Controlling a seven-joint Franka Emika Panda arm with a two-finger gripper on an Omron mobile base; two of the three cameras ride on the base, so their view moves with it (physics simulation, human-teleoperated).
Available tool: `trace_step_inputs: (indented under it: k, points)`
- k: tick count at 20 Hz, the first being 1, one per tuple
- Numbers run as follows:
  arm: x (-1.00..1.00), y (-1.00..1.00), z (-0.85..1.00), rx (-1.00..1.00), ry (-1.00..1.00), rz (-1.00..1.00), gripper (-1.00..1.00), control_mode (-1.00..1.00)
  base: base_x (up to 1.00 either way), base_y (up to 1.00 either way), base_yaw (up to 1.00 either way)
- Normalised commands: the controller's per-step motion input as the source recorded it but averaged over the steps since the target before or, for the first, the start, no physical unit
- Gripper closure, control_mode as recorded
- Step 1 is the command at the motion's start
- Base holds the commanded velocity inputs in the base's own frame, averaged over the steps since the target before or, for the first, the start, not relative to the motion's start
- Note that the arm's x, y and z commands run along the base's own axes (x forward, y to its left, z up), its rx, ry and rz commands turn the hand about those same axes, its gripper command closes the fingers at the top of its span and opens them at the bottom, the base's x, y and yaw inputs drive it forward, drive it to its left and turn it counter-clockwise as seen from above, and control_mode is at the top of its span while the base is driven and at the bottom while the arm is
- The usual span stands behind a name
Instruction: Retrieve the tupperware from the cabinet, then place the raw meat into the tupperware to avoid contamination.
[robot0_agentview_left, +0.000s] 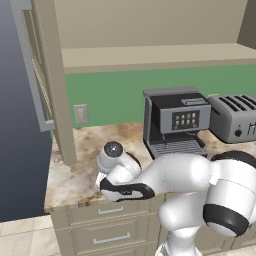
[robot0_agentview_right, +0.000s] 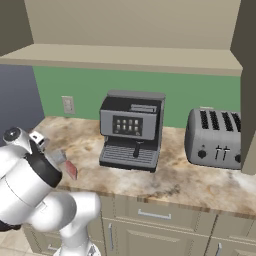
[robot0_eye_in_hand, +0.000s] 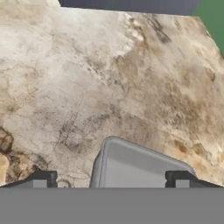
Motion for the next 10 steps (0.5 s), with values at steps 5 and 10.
trace_step_inputs:
  k: [5, 10]
  points:
    - [-0.07, -0.36, 0.21, 0.0, 0.05, -0.18, -1.0, -1.0, 0.0, 0.0, 0.0]
    - [-0.04, -0.4, 0.15, -0.02, 0.02, -0.2, -1.0, -1.0, 0.0, 0.0, 0.0]
